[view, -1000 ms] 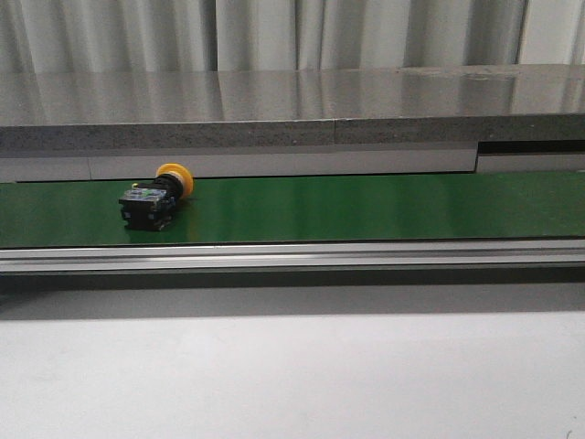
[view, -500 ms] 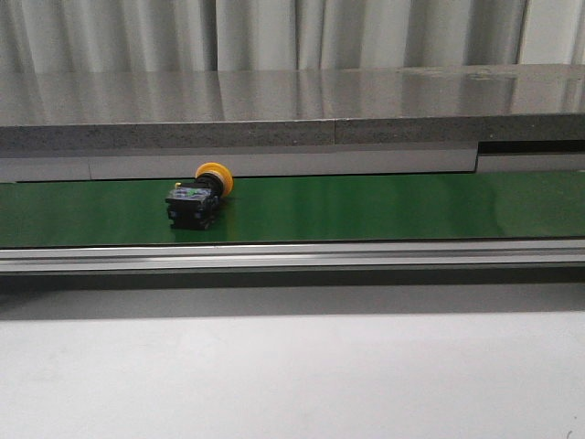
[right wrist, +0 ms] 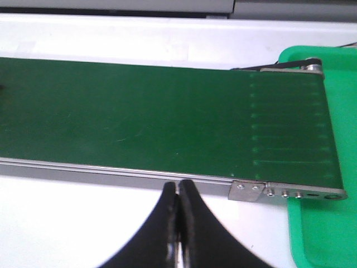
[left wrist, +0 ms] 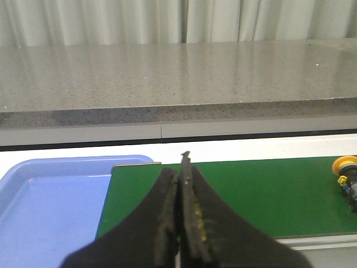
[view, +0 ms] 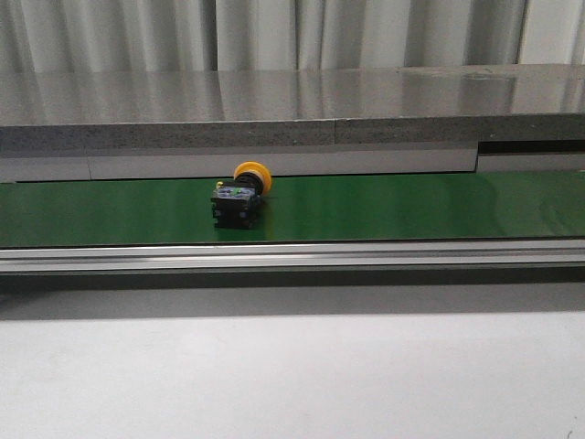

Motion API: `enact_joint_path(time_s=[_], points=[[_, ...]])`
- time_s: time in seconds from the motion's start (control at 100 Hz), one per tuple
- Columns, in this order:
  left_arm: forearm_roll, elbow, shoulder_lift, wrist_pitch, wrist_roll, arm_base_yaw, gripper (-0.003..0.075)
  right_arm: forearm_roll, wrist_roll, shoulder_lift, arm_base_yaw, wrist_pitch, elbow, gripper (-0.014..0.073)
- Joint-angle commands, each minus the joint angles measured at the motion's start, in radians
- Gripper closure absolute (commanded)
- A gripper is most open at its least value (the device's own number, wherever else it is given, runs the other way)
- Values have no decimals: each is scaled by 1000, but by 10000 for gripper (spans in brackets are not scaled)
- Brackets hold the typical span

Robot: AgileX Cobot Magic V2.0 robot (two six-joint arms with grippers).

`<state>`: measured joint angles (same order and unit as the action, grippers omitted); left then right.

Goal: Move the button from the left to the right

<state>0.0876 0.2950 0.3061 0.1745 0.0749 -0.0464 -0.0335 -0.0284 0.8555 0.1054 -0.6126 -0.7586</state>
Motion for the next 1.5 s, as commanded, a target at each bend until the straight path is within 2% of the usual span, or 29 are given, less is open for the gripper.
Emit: enact_joint_path(time_s=[0.0, 0.24, 0.33, 0.38, 0.45, 0.54, 0.6, 0.64, 0.71, 1.17, 1.49], points=[[12, 26, 5, -85, 0, -9, 741, -17, 0, 71, 0, 40, -70, 661], [12, 26, 5, -85, 0, -9, 741, -17, 0, 202, 0, 48, -88, 657], [12, 26, 5, -85, 0, -9, 741, -23, 0, 223, 0, 39, -88, 608], [12, 26, 5, -85, 0, -9, 741, -30, 0, 227, 0, 38, -88, 544], [12, 26, 5, -85, 0, -9, 741, -36, 0, 228, 0, 36, -88, 412], [12, 26, 5, -85, 0, -9, 741, -36, 0, 228, 0, 33, -88, 188], [12, 26, 5, -85, 0, -9, 741, -36, 0, 228, 0, 33, -88, 78], [12, 26, 5, -85, 0, -9, 741, -36, 0, 228, 0, 33, -88, 16], [12, 26, 5, -85, 0, -9, 741, -38, 0, 228, 0, 33, -88, -41], [12, 26, 5, -85, 0, -9, 741, -189, 0, 265, 13, 107, -94, -43], [12, 26, 5, -85, 0, -9, 741, -193, 0, 429, 113, 113, -216, -43]])
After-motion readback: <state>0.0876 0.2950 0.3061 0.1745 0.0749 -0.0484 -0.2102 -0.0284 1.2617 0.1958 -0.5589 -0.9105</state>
